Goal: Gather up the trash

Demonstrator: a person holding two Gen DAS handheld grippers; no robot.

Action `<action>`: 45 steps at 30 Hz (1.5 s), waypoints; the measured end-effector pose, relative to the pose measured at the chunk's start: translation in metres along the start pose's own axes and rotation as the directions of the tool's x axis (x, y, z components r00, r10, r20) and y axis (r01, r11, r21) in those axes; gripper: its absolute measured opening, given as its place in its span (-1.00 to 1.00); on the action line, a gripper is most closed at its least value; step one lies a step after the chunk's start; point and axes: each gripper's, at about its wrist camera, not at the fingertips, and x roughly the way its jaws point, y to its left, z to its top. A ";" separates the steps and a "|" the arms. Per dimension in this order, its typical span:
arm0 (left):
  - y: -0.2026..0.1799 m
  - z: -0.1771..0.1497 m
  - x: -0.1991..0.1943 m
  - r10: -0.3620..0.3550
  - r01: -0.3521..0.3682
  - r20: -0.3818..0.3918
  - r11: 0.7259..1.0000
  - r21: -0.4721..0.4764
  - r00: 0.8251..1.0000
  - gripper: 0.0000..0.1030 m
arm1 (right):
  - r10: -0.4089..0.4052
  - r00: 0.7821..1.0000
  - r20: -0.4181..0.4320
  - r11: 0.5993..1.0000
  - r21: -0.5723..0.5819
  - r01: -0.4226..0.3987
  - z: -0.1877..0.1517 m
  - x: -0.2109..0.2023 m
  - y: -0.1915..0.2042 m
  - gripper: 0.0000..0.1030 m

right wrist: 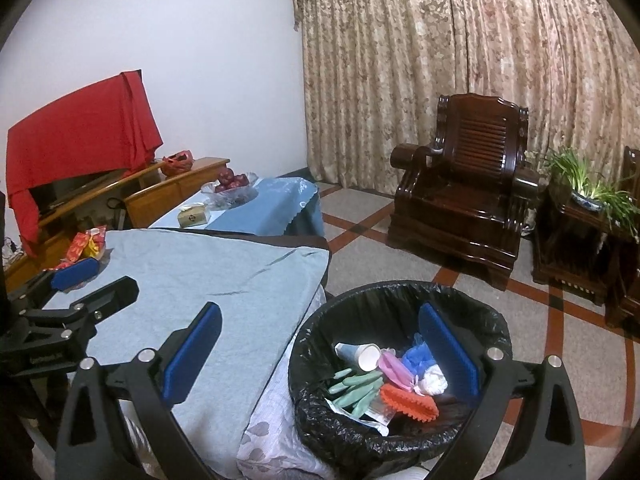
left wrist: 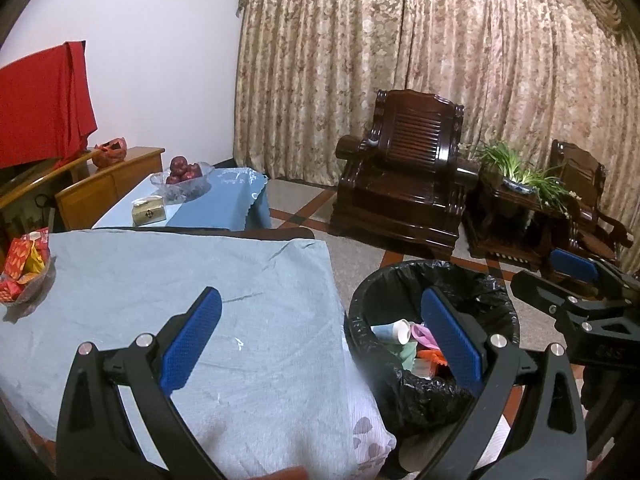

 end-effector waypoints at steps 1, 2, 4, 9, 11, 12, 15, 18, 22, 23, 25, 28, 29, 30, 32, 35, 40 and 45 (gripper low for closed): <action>-0.001 0.000 -0.001 0.001 -0.001 0.002 1.000 0.001 1.000 0.89 | 0.001 1.000 0.003 1.000 -0.001 -0.001 0.000 -0.001 0.001 0.88; -0.001 0.000 -0.002 0.001 -0.001 0.003 1.000 0.001 1.000 0.89 | 0.001 1.000 0.004 1.000 -0.002 -0.001 0.000 -0.001 0.001 0.88; -0.001 -0.001 -0.003 0.002 -0.002 0.004 1.000 0.002 1.000 0.89 | 0.001 1.000 0.003 1.000 -0.001 -0.001 0.000 -0.002 0.000 0.88; -0.001 -0.001 -0.003 0.003 -0.003 0.005 1.000 0.006 1.000 0.89 | 0.002 1.000 0.003 1.000 0.000 -0.002 -0.001 -0.001 0.001 0.88; 0.000 0.000 -0.004 0.004 -0.004 0.006 1.000 0.006 1.000 0.89 | 0.003 1.000 0.003 1.000 -0.002 -0.003 0.000 -0.002 0.002 0.88; 0.001 -0.001 -0.004 0.004 -0.004 0.006 1.000 0.006 1.000 0.89 | 0.003 1.000 0.003 1.000 -0.005 -0.003 0.000 -0.003 0.003 0.88; 0.002 -0.001 -0.005 0.006 -0.006 0.007 1.000 0.008 1.000 0.89 | 0.006 1.000 0.003 1.000 -0.004 -0.006 0.001 -0.004 0.006 0.88; 0.004 -0.001 -0.006 0.007 -0.007 0.007 1.000 0.009 1.000 0.89 | 0.004 1.000 0.003 1.000 -0.004 -0.004 0.001 -0.004 0.006 0.88; 0.003 -0.001 -0.006 0.006 -0.006 0.007 1.000 0.010 1.000 0.89 | 0.005 1.000 0.003 1.000 -0.005 -0.005 0.001 -0.004 0.006 0.88; 0.004 -0.001 -0.006 0.006 -0.006 0.006 1.000 0.010 1.000 0.89 | 0.005 1.000 0.002 1.000 -0.005 -0.005 0.001 -0.004 0.006 0.88; 0.003 -0.001 -0.006 0.007 -0.007 0.007 1.000 0.009 1.000 0.89 | 0.006 1.000 0.003 1.000 -0.005 -0.006 0.001 -0.004 0.006 0.88; 0.004 -0.002 -0.007 0.006 -0.006 0.005 1.000 0.011 1.000 0.89 | 0.005 1.000 0.003 1.000 -0.004 -0.005 0.001 -0.004 0.005 0.88; 0.005 -0.002 -0.008 0.006 -0.006 0.004 1.000 0.011 1.000 0.89 | 0.006 1.000 0.003 1.000 -0.003 -0.006 0.001 -0.004 0.006 0.88; 0.008 -0.002 -0.008 0.005 -0.005 0.003 1.000 0.011 1.000 0.89 | 0.006 1.000 0.002 1.000 -0.003 -0.006 0.001 -0.004 0.006 0.88; 0.006 -0.002 -0.007 0.007 -0.007 0.004 1.000 0.011 1.000 0.89 | 0.005 1.000 0.002 1.000 -0.005 -0.005 0.000 -0.004 0.006 0.88; 0.005 -0.002 -0.008 0.007 -0.007 0.005 1.000 0.011 1.000 0.89 | 0.005 1.000 0.003 1.000 -0.004 -0.005 0.001 -0.004 0.006 0.88; 0.005 -0.002 -0.008 0.007 -0.007 0.004 1.000 0.012 1.000 0.89 | 0.006 1.000 0.002 1.000 -0.002 -0.006 0.001 -0.004 0.006 0.88; 0.006 -0.002 -0.008 0.008 -0.008 0.003 1.000 0.011 1.000 0.89 | 0.006 1.000 0.003 1.000 -0.004 -0.006 0.001 -0.004 0.006 0.88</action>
